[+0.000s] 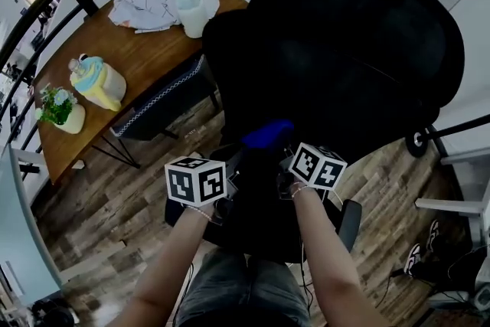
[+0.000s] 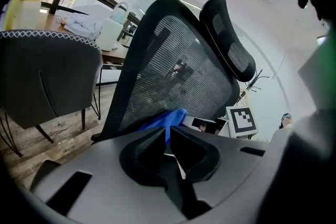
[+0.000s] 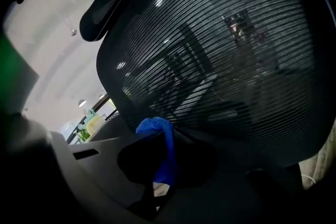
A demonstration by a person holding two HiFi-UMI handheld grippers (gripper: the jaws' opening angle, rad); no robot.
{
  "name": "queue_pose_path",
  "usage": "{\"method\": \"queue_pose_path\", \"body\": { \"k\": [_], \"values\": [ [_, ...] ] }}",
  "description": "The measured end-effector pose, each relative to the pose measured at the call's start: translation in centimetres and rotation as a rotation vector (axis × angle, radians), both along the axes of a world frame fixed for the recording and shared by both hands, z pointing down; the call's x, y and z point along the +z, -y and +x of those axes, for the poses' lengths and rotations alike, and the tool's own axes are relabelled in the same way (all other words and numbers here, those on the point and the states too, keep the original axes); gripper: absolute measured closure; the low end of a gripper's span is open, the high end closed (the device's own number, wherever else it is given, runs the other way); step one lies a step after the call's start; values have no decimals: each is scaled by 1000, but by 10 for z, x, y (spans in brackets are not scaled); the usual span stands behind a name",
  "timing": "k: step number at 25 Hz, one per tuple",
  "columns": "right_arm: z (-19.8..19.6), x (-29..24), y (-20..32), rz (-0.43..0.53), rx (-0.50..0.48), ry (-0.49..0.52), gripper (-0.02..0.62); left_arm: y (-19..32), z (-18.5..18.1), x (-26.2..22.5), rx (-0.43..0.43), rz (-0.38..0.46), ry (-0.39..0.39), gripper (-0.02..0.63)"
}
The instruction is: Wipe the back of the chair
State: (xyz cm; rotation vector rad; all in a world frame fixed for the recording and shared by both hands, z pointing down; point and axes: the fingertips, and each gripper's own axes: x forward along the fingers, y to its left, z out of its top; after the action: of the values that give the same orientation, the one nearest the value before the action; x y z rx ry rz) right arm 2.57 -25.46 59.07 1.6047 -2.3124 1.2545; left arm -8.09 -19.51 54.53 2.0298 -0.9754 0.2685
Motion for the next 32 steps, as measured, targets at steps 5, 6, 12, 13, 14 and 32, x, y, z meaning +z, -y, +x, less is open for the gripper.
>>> {"method": "queue_pose_path", "body": {
  "k": [5, 6, 12, 13, 14, 32],
  "values": [
    [32, -2, -6, 0, 75, 19, 551, 5, 27, 5, 49, -7, 14, 568],
    [40, -1, -8, -3, 95, 28, 551, 5, 33, 5, 60, -9, 12, 568],
    [86, 8, -23, -20, 181, 35, 551, 5, 70, 8, 128, -12, 15, 568],
    [95, 10, -25, -24, 194, 33, 551, 5, 76, 8, 138, -14, 12, 568],
    [104, 12, -27, -27, 207, 31, 551, 4, 83, 9, 150, -16, 8, 568],
    [225, 19, -63, -36, 394, -14, 551, -6, 168, 17, 319, -40, -9, 568]
  ]
}}
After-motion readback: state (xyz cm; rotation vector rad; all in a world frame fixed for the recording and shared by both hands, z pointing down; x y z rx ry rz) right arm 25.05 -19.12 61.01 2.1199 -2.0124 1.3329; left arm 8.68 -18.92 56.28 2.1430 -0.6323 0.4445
